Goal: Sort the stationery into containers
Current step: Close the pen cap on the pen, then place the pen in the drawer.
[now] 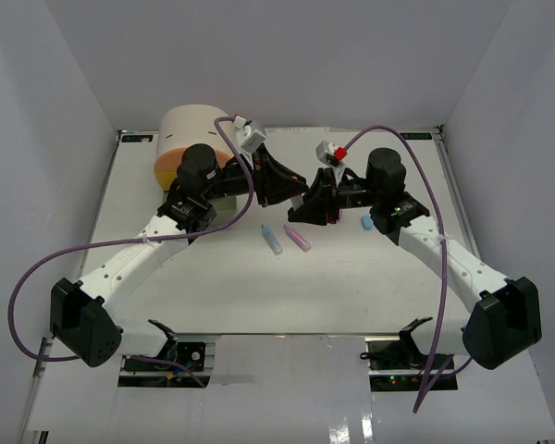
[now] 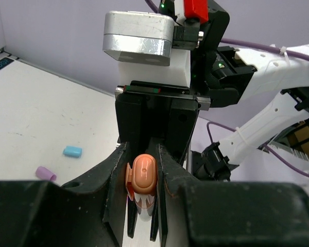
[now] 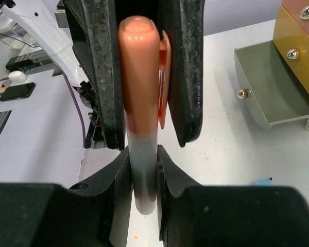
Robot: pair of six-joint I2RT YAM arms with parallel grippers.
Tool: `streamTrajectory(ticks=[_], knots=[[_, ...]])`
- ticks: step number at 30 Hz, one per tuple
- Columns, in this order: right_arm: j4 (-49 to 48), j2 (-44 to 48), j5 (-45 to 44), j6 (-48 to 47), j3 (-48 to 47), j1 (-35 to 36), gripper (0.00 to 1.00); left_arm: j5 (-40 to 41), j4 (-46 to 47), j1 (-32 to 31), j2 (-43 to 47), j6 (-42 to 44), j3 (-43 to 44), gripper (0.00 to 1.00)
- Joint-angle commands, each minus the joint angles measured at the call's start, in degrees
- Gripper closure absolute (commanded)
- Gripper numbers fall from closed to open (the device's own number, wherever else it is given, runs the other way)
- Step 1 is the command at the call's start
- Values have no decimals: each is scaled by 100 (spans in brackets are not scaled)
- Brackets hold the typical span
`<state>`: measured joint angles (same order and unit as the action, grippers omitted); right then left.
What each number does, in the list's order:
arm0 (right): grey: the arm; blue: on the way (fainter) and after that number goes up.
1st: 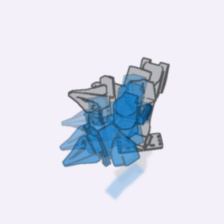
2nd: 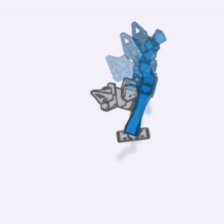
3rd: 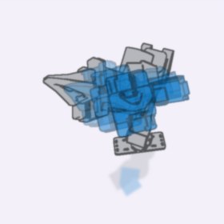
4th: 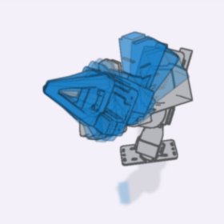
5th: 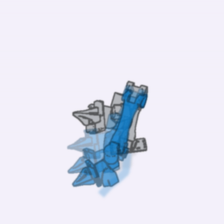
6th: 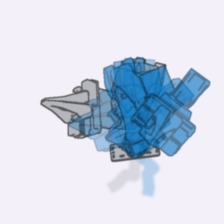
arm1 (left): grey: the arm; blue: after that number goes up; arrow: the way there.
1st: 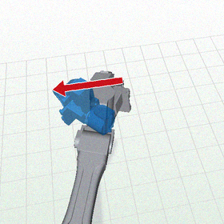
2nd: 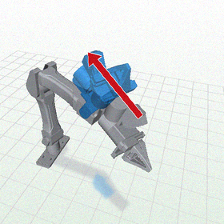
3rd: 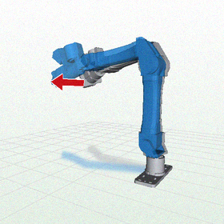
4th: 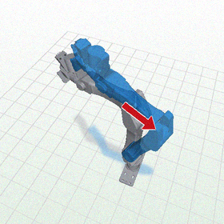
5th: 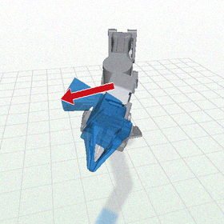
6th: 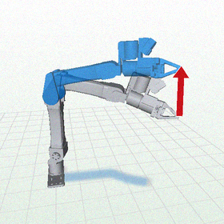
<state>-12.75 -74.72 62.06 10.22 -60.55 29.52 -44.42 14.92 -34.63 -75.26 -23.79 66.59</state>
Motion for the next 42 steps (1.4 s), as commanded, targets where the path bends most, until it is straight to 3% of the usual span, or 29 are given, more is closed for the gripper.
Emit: streamTrajectory(ticks=[1, 7, 16, 26, 31, 32, 35, 42], knots=[[-931, 379, -291, 50, 43, -104, 75, -541, -789, -132, -225, 278, 161, 100], [-869, 362, -309, 33, 158, -104, 75, -778, -587, -140, -243, 384, 162, 100], [-869, 291, -344, 103, 246, -95, 62, -779, -217, -132, -182, 401, 82, 100], [-140, 370, -441, -301, 622, -104, 24, -313, -112, -70, -138, 446, 109, 100], [132, 738, -651, -512, 1238, -95, 13, 555, 63, 35, 20, 314, -101, 100], [185, 809, -765, -538, 1326, -104, 6, 697, 116, 123, 134, 174, -285, 100], [527, 1108, -1019, -705, 1634, -95, 2, 1531, 152, 377, 467, -194, -776, 100], [827, 1942, -1943, -750, 2170, -95, 7, 3368, 195, 1413, 1504, -1363, -2280, 100]])
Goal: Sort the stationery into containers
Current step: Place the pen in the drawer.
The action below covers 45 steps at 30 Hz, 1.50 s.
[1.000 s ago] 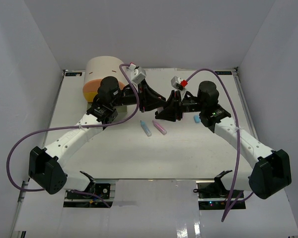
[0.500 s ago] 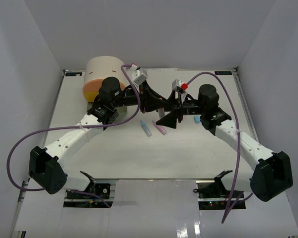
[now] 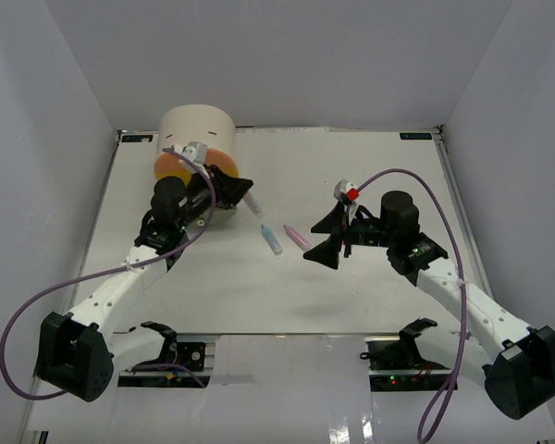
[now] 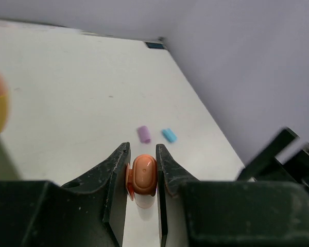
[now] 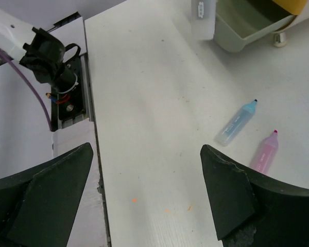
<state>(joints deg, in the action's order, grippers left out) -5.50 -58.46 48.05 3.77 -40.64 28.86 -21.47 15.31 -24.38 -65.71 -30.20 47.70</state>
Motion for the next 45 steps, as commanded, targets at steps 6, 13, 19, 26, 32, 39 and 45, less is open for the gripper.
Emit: streamTrajectory(ticks=[6, 13, 19, 26, 32, 39, 45], knots=[[58, 686, -912, -43, 469, -38, 10, 2436, 463, 855, 893, -1523, -1288, 100], [-101, 862, -763, 71, 671, -39, 10, 3254, 1175, 1120, 446, -2279, -1624, 98], [-109, 1055, -736, 80, 795, -30, 10, 3659, 1597, 1137, -204, -2307, -1501, 94], [-101, 1178, -771, 89, 865, -30, 10, 3870, 1563, 1146, -706, -2210, -1307, 79], [-83, 1188, -789, 98, 883, -30, 10, 3861, 1484, 1225, -1013, -2122, -1202, 61], [382, 1170, -1298, -78, 716, -30, 10, 3826, 1045, 1339, -1172, -2034, -982, 40], [541, 1065, -1623, -140, 619, -30, 9, 3844, 527, 1427, -1041, -1982, -815, 27]])
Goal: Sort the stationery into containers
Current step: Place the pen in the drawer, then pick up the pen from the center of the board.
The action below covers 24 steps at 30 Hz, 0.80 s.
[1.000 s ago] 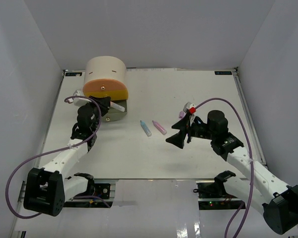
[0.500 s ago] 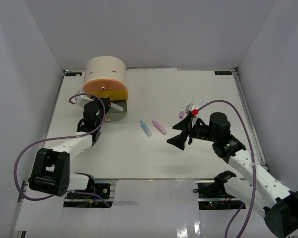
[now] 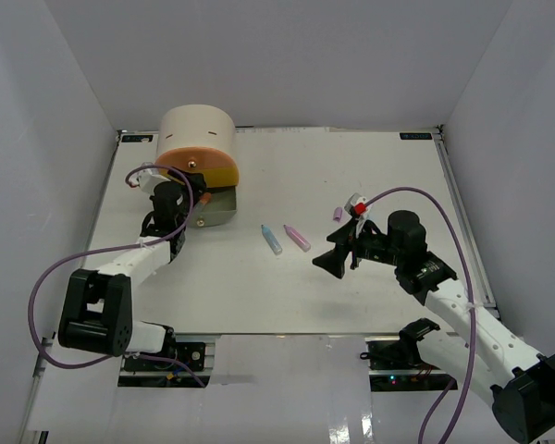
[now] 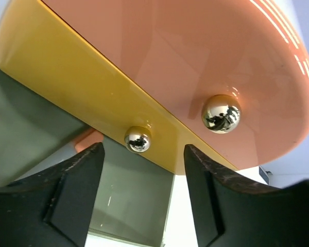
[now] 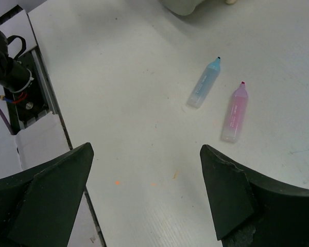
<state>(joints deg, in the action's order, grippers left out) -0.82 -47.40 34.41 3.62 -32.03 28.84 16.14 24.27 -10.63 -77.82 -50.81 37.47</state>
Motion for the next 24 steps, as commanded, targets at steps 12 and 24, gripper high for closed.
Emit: streamTrajectory(ticks=[12, 24], knots=[[803, -1341, -1665, -335, -1138, 824, 1, -471, -3415, 79, 1304, 1915, 1323, 2], [636, -3934, -3203, 95, -2403, 1871, 19, -1412, -5415, 70, 2621, 2101, 1184, 2]])
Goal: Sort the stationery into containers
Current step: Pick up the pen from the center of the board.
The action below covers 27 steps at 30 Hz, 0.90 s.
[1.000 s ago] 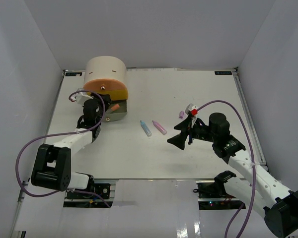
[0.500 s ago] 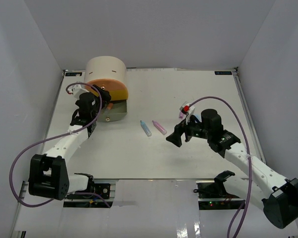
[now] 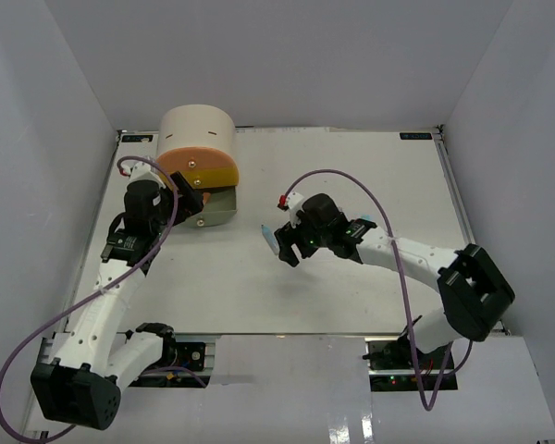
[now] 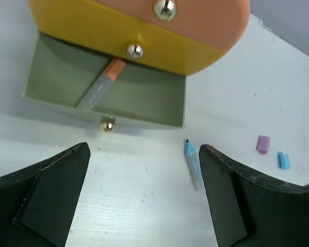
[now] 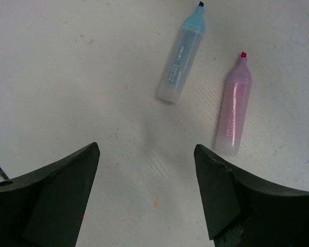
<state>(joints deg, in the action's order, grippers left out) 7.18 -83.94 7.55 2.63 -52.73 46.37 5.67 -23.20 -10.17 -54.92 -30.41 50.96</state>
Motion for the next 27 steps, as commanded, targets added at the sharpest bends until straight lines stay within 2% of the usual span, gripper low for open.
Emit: streamTrajectory(ticks=[1, 7, 15, 23, 27], knots=[[-234, -402, -614, 246, -369, 144, 23, -417, -703, 24, 393, 44, -209, 2], [-648, -1255, -1001, 457, -536, 311, 33, -778, -826, 33, 640, -61, -376, 2], [-1043, -1809, -1230, 387, -695, 390, 44, -989, -817, 33, 587, -202, -482, 2], [-1289, -2197, -1344, 317, -660, 461, 46, -1051, -800, 33, 605, -281, -561, 2], [-1246, -2267, -1362, 360, -651, 469, 51, -1059, -809, 24, 614, -298, -578, 2]])
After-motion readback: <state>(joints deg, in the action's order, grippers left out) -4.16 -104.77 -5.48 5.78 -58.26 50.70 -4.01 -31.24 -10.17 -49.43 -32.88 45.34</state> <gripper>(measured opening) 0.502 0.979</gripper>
